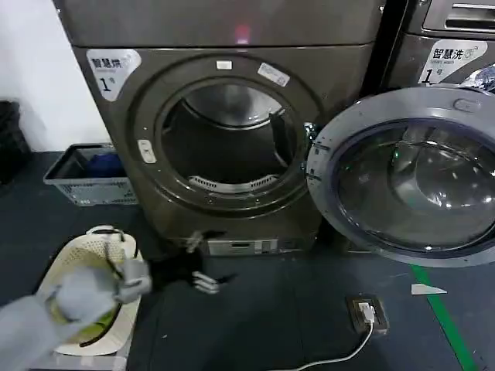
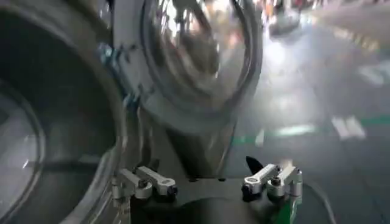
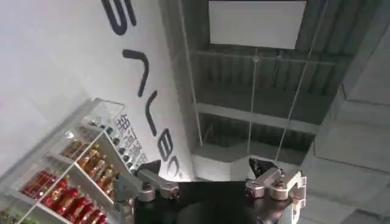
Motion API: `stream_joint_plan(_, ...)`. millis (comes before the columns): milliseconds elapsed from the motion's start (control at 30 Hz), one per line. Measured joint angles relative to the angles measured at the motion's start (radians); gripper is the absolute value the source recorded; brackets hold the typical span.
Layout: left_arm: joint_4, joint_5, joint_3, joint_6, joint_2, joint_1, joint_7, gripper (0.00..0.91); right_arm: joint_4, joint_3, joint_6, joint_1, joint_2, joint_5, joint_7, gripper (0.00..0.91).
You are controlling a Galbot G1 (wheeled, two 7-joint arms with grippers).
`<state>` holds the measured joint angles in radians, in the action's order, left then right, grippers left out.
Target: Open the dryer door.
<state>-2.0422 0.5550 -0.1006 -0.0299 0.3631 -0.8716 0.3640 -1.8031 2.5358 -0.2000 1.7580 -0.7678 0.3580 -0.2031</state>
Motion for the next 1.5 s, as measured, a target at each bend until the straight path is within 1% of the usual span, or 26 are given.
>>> stream_joint_plan(167, 0.011, -0.019, 0.024, 0.054, -0.125, -0.02, 0.007, 0.907, 0.018, 0.029, 0.007, 0.02, 0.007, -0.005, 0.002, 0.907)
stream_joint_plan(400, 0.073, -0.065, 0.016, 0.086, -0.282, -0.042, 0.044, 0.907, 0.032, 0.028, 0.008, 0.015, 0.011, -0.006, 0.004, 0.907)
stream_joint_plan(500, 0.1, -0.074, -0.005, 0.105, -0.333, -0.046, 0.042, 0.907, 0.037, 0.025, 0.009, 0.014, 0.013, -0.009, 0.004, 0.907)
stream_joint_plan(667, 0.148, -0.089, -0.022, 0.125, -0.396, -0.049, 0.065, 0.907, 0.041, 0.011, 0.012, 0.01, 0.006, -0.011, 0.004, 0.907)
stream_joint_plan(733, 0.164, -0.107, -0.024, 0.131, -0.415, -0.053, 0.072, 0.907, 0.041, 0.006, 0.013, 0.007, 0.005, -0.011, 0.005, 0.907)
stream_joint_plan(867, 0.19, -0.143, -0.028, 0.174, -0.443, -0.064, 0.084, 0.907, 0.046, -0.001, 0.014, 0.004, 0.004, -0.012, 0.006, 0.907)
stream_joint_plan(967, 0.208, -0.145, -0.028, 0.189, -0.459, -0.078, 0.096, 0.907, 0.045, -0.007, 0.014, -0.003, 0.003, -0.012, 0.006, 0.907)
stream_joint_plan(1067, 0.233, -0.142, -0.028, 0.191, -0.47, -0.096, 0.113, 0.907, 0.048, -0.019, 0.017, -0.011, 0.0, -0.014, 0.006, 0.907)
stream_joint_plan(1200, 0.282, -0.159, -0.031, 0.171, -0.472, -0.122, 0.127, 0.907, 0.049, -0.035, 0.02, -0.023, -0.004, -0.019, 0.006, 0.907)
stream_joint_plan(1433, 0.35, -0.175, -0.048, 0.177, -0.457, -0.126, 0.137, 0.907, 0.05, -0.051, 0.02, -0.036, 0.014, -0.024, 0.009, 0.907)
stream_joint_plan(1500, 0.364, -0.199, -0.05, 0.163, -0.455, -0.126, 0.136, 0.907, 0.051, -0.05, 0.019, -0.037, 0.019, -0.025, 0.011, 0.907)
